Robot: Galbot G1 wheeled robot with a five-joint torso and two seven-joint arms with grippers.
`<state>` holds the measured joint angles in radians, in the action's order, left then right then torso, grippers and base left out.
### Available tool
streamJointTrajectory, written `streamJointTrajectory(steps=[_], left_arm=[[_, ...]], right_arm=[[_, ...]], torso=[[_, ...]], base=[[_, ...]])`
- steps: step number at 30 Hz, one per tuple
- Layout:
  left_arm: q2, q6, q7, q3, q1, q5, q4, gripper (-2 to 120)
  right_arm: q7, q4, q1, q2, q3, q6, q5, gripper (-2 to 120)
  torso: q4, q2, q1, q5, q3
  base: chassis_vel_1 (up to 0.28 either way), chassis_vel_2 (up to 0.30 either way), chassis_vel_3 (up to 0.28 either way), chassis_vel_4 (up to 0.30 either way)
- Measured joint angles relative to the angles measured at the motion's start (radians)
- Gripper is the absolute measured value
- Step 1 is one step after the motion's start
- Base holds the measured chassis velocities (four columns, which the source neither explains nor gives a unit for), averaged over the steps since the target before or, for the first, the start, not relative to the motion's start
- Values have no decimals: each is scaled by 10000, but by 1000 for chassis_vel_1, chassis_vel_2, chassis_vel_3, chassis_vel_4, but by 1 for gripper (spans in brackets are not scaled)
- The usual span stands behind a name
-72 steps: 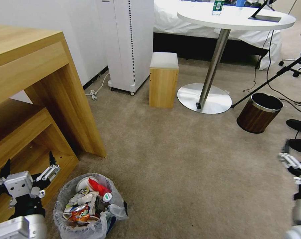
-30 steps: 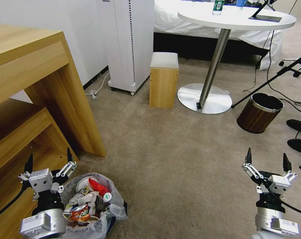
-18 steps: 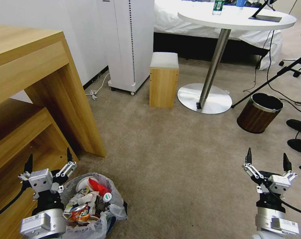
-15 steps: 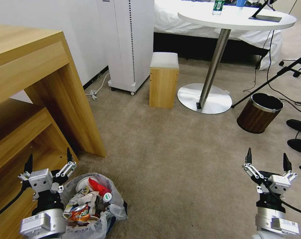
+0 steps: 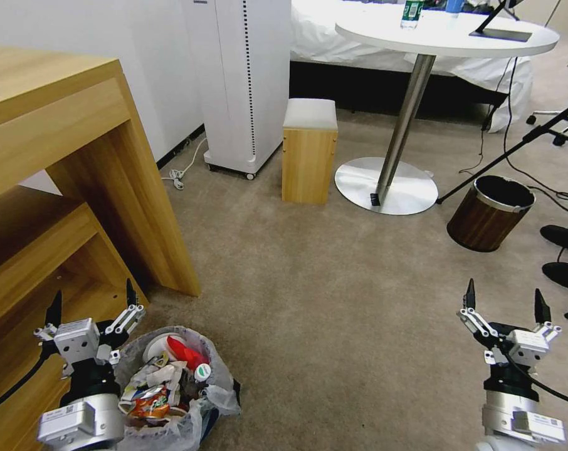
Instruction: Pick up the trash bin and place the garbage on the floor into it.
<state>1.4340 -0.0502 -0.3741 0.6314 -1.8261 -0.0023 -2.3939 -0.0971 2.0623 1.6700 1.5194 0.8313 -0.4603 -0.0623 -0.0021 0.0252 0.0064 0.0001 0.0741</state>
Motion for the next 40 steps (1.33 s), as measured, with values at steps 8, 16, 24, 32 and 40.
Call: streamJointTrajectory(steps=[8, 16, 24, 32, 40], left_arm=[[0, 1, 0, 0, 0, 0, 0, 100], [0, 2, 0, 0, 0, 0, 0, 100], [0, 2, 0, 0, 0, 0, 0, 100], [0, 2, 0, 0, 0, -1, 0, 100], [0, 2, 0, 1, 0, -1, 0, 100]], right_arm=[[-2, 0, 0, 0, 0, 1, 0, 100], [-2, 0, 0, 0, 0, 1, 0, 100], [-2, 0, 0, 0, 0, 1, 0, 100], [-2, 0, 0, 0, 0, 1, 0, 100], [-3, 1, 1, -1, 0, 1, -1, 100]], torso=[[0, 0, 0, 0, 0], [0, 0, 0, 0, 0], [0, 0, 0, 0, 0], [0, 0, 0, 0, 0], [0, 1, 0, 0, 0]], base=[[0, 0, 0, 0], [0, 0, 0, 0], [0, 0, 0, 0], [0, 0, 0, 0], [0, 0, 0, 0]])
